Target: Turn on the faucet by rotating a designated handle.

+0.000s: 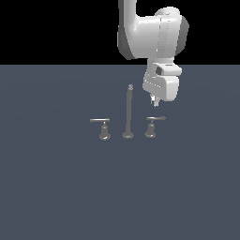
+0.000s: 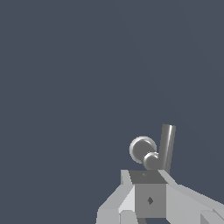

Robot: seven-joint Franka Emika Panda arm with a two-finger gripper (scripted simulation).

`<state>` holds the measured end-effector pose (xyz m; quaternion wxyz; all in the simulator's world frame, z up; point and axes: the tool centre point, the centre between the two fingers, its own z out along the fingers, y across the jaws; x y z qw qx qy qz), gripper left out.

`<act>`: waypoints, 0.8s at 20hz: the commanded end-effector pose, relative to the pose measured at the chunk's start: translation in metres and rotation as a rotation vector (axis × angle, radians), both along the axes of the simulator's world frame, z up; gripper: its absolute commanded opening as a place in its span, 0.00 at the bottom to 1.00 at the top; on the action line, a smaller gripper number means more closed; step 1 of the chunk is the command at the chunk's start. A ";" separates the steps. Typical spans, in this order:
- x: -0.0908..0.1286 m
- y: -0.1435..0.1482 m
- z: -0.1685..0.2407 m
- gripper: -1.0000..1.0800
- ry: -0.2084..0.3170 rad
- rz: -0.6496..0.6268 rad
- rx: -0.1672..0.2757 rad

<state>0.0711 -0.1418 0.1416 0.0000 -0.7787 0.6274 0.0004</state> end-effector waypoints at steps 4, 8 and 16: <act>0.005 -0.010 -0.034 0.00 -0.001 -0.084 -0.001; 0.006 -0.013 -0.048 0.00 -0.001 -0.116 -0.001; 0.006 -0.015 -0.052 0.00 0.000 -0.126 0.000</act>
